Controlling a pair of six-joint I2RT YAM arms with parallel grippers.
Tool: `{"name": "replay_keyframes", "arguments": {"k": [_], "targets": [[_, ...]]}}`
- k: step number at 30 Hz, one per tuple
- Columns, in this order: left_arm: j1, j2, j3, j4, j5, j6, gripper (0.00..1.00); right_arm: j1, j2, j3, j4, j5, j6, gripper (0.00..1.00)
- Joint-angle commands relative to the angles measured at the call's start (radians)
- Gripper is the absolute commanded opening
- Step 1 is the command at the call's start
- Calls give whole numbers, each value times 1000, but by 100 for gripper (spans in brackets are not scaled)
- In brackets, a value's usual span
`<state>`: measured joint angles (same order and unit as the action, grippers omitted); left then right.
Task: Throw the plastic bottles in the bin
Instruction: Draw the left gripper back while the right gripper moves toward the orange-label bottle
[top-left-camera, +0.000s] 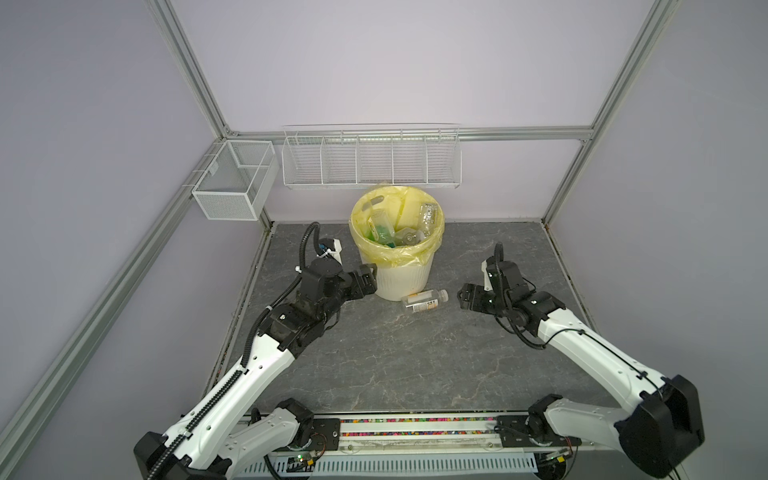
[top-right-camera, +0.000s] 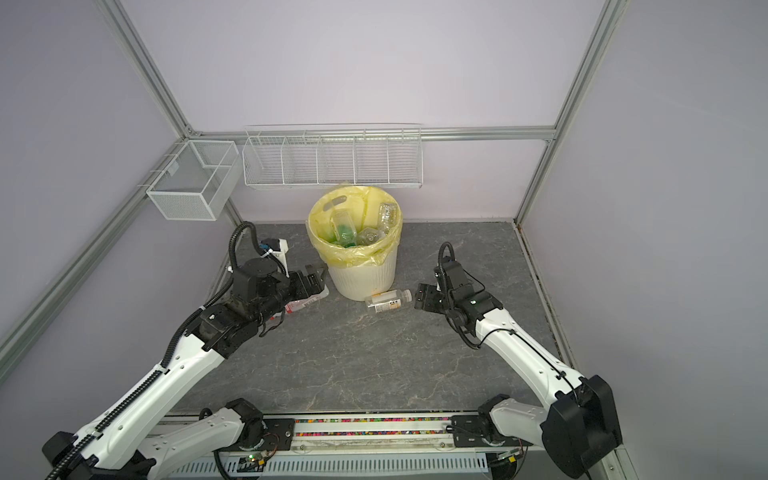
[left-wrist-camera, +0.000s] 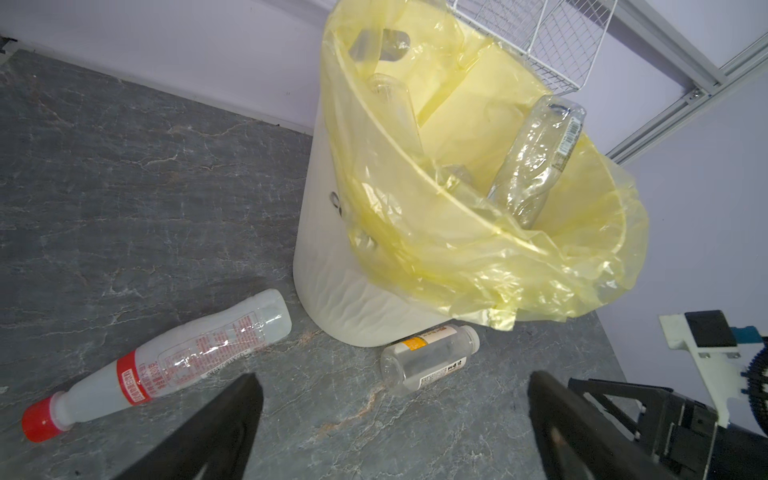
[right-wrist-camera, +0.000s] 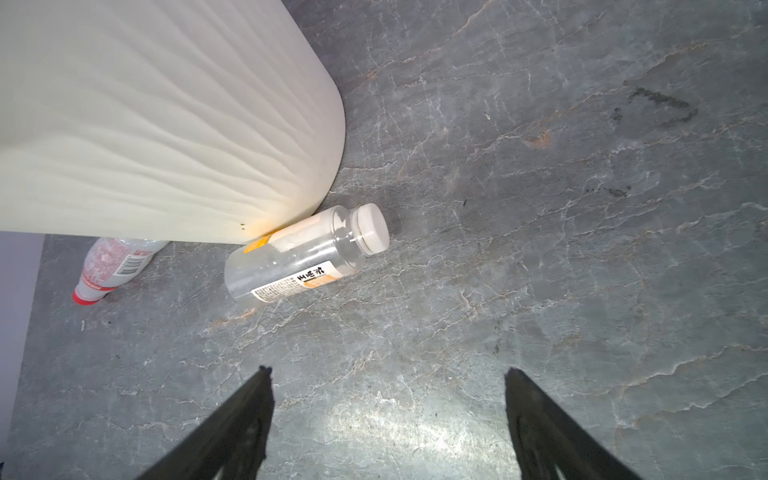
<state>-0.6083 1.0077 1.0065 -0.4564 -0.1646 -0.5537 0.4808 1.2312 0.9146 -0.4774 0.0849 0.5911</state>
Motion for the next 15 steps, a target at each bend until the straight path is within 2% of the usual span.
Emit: {"name": "replay_keyframes", "arguments": {"k": [1,15], "targets": [[7,7,-22,1,-20,-17,99,-3,27,15,-21,1,61,88],[21,-7,-152,25,-118,-37,99,2,143,-11,74,-80,245,88]]}}
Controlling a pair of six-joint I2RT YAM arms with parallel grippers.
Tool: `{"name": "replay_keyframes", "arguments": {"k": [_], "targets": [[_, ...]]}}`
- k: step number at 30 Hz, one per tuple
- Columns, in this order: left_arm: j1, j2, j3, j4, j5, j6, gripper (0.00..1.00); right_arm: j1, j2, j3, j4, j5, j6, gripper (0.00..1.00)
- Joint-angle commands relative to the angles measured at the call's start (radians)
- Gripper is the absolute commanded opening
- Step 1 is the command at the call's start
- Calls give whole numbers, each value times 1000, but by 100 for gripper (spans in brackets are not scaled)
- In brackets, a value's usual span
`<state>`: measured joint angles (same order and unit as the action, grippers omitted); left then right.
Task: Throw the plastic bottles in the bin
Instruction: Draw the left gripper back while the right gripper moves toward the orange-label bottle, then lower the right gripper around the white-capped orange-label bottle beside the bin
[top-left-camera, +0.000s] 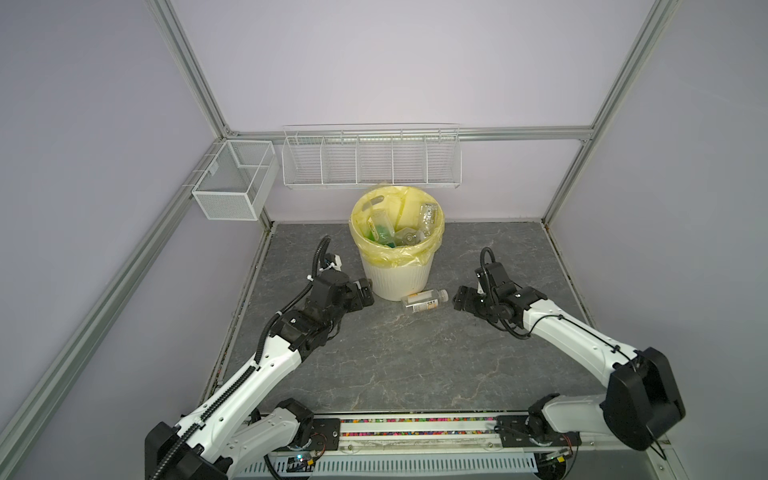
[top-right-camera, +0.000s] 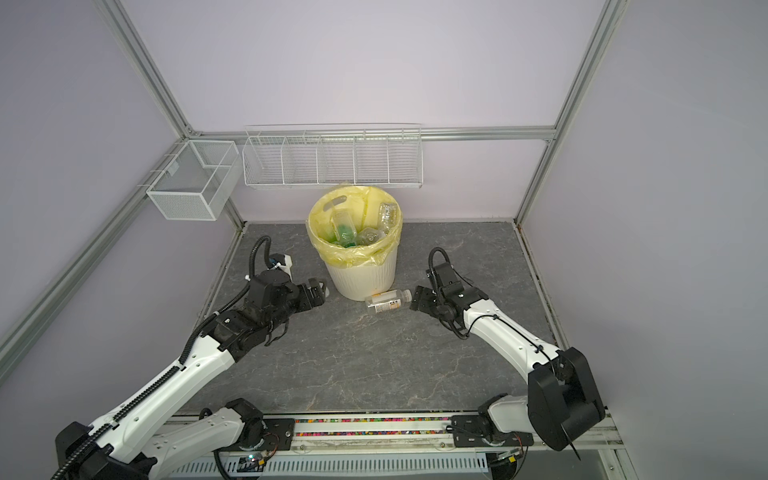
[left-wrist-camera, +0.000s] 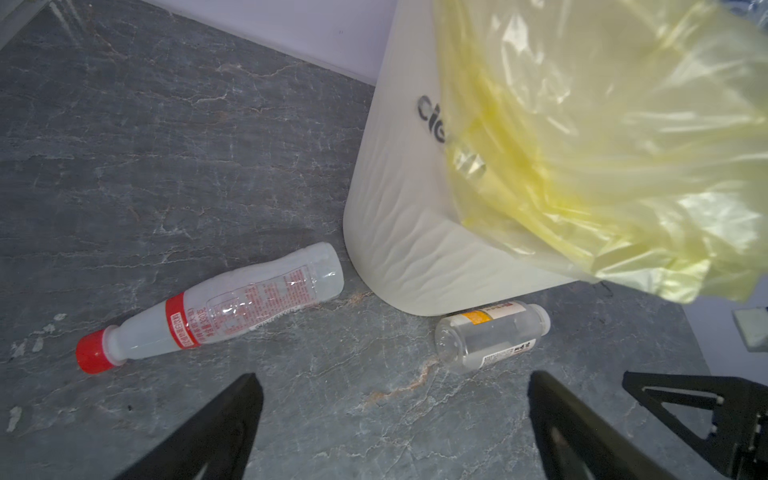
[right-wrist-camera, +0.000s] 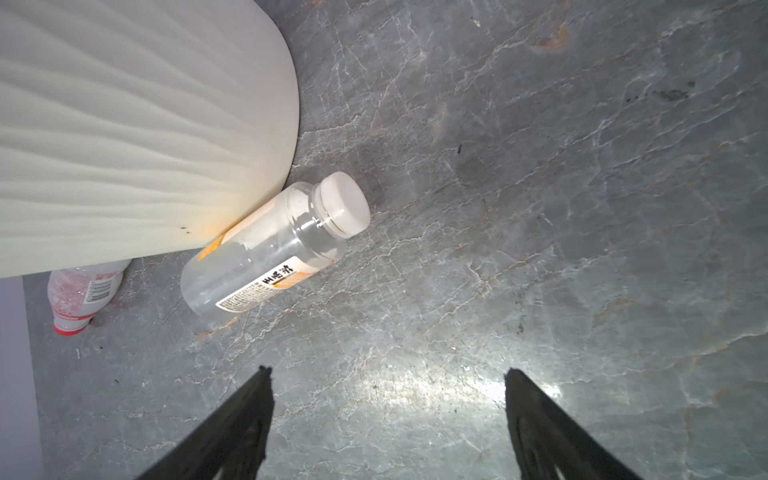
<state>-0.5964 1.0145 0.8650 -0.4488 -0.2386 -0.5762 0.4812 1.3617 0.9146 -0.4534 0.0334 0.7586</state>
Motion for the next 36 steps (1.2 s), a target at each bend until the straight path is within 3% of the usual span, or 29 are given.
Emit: {"name": "replay_keyframes", "arguments": {"k": [1,18,24,36], "targets": [[10,-11,-14,19,-47,-13,99,1,17,-18,66,-34,99,88],[53,36,-109,96,-14,-1,99,100,171,-23,261,-22,349,89],[83,38,-122,96,-3,0,99,153,206,-28,327,43,405,89],[134,9,-173,107,16,4,99,200,308,-118,601,94,566,89]]}}
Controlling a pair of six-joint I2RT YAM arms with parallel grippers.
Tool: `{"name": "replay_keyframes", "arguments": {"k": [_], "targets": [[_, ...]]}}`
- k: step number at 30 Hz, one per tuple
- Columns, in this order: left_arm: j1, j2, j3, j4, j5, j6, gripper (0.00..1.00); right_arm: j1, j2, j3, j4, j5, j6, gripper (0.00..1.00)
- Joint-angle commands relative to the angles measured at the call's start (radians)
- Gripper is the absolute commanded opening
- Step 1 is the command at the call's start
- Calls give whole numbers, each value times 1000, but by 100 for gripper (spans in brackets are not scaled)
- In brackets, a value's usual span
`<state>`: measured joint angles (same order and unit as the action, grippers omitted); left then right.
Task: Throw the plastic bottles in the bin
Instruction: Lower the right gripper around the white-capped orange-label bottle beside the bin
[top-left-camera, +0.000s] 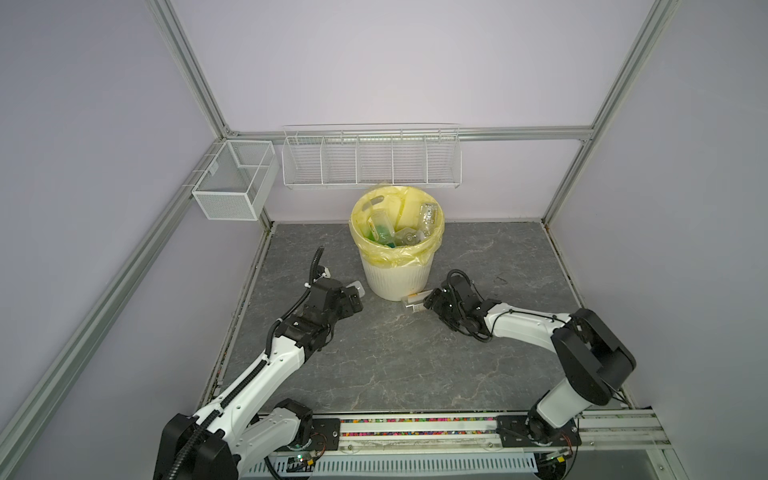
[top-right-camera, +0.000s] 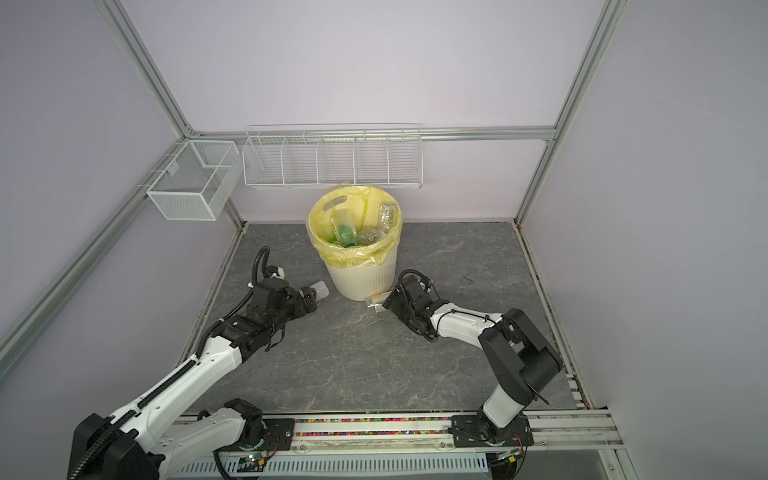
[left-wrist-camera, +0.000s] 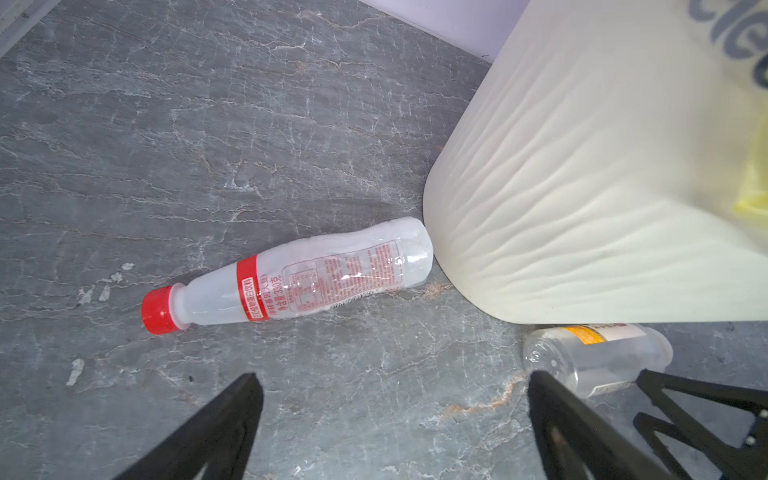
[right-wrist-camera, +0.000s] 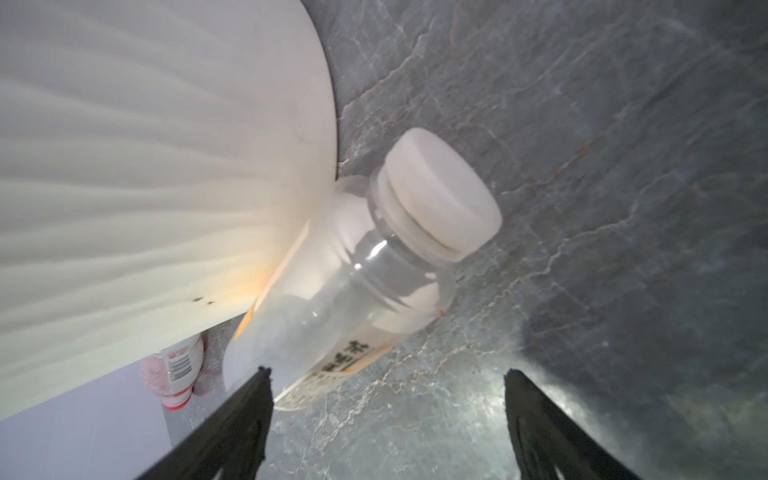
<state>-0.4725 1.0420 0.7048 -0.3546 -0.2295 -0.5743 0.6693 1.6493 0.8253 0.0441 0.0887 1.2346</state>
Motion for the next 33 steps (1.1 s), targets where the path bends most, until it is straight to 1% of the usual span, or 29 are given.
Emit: {"name": "replay_keyframes", "arguments": {"k": [1,6,18,23,28,33], "targets": [[12,-20,-13,12,11,1,99,15,26,-33,125,44,96,90],[16,-23,-14,7,22,2,99,29,54,-22,173,62,103,90],[20,-29,4,-8,32,-5,99,31,160,28,262,33,136,91],[20,-30,9,-13,28,-2,99,31,202,13,352,28,162,99],[21,-42,2,-19,30,-2,99,30,223,-9,413,32,175,87],[21,-58,-8,-24,25,-10,99,30,244,-18,440,32,177,82]]}}
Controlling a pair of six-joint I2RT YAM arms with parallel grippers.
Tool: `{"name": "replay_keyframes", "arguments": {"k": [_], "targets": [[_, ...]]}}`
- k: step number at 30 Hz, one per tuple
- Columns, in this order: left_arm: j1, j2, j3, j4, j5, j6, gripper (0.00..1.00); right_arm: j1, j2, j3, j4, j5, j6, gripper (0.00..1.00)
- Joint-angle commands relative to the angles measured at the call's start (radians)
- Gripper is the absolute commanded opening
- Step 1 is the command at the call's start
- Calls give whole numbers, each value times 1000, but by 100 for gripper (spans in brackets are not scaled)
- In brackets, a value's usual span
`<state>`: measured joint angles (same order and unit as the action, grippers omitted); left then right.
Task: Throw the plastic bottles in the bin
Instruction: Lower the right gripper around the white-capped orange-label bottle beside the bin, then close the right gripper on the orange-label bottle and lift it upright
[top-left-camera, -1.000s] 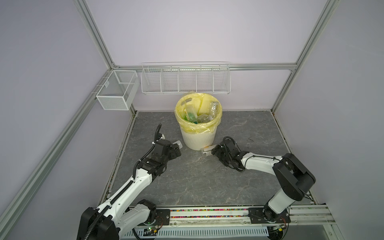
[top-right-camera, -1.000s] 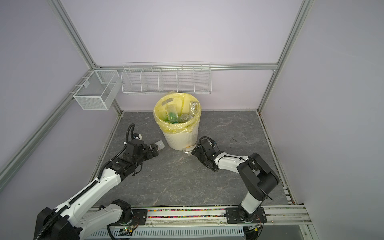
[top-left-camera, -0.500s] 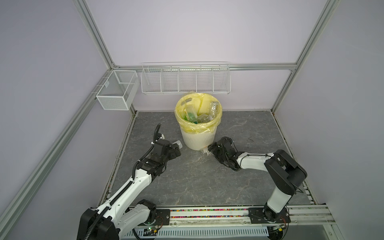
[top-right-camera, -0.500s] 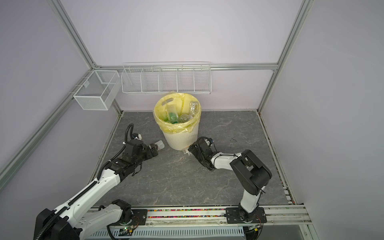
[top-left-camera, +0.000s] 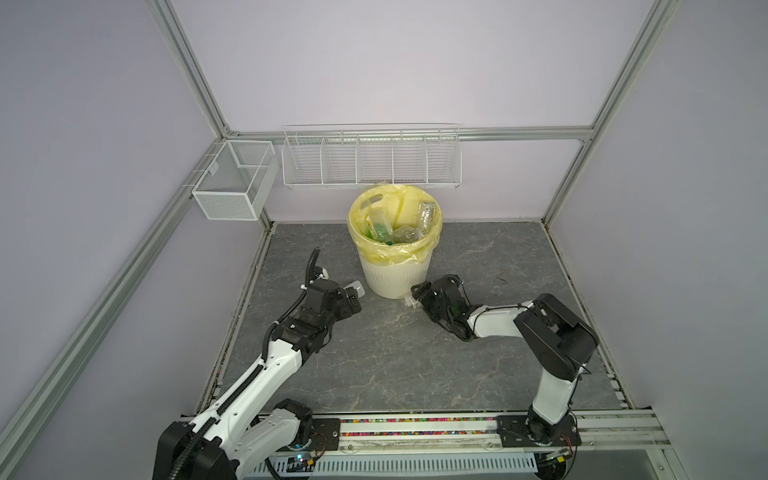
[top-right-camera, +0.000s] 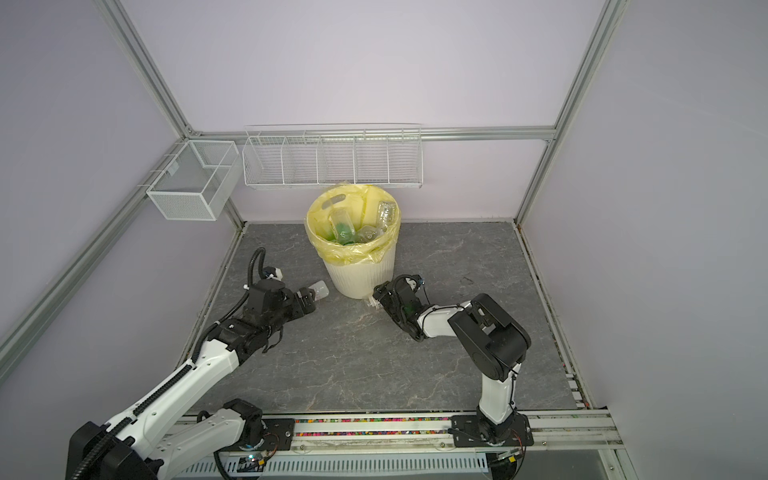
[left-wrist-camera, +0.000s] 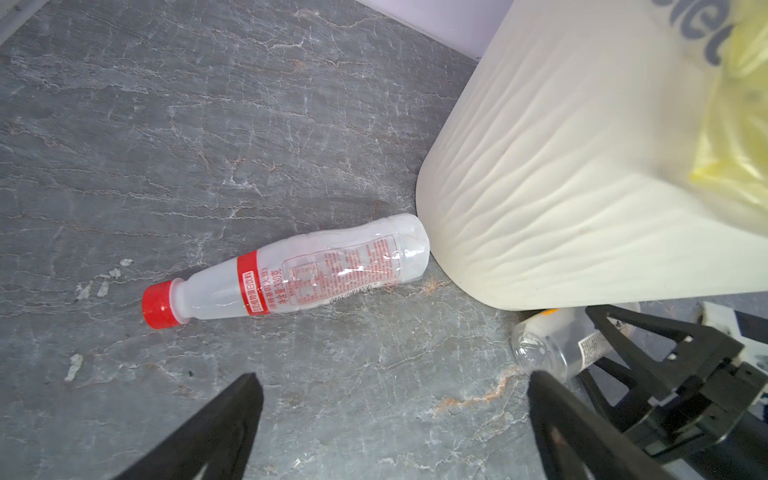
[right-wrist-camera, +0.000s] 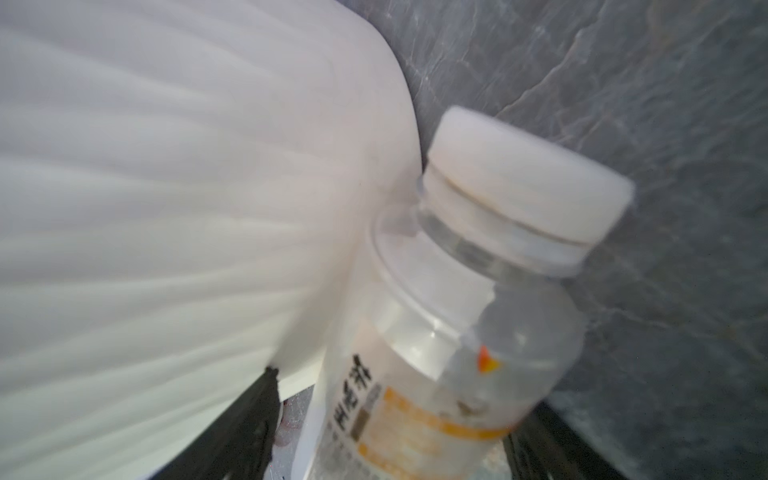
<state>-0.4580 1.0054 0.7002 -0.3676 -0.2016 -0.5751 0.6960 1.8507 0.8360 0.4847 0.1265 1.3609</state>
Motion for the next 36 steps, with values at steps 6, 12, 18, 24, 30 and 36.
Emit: {"name": "replay_keyframes", "arguments": {"k": [6,12,18,24,30,36], "targets": [[7,-33,-16,-8,-3,-14,99,3,74,-32,28,-4,46,74],[7,-39,-16,-8,-4,-16,99,3,87,-52,83,-11,50,64],[7,-38,-14,-8,1,-22,99,4,47,-103,100,2,25,56],[7,-38,-13,-11,0,-40,99,2,-58,-168,43,23,-37,55],[7,-32,-28,13,7,-89,99,-16,-173,-203,-88,1,-110,54],[7,-17,-29,18,24,-103,99,-25,-308,-213,-224,6,-222,54]]}}
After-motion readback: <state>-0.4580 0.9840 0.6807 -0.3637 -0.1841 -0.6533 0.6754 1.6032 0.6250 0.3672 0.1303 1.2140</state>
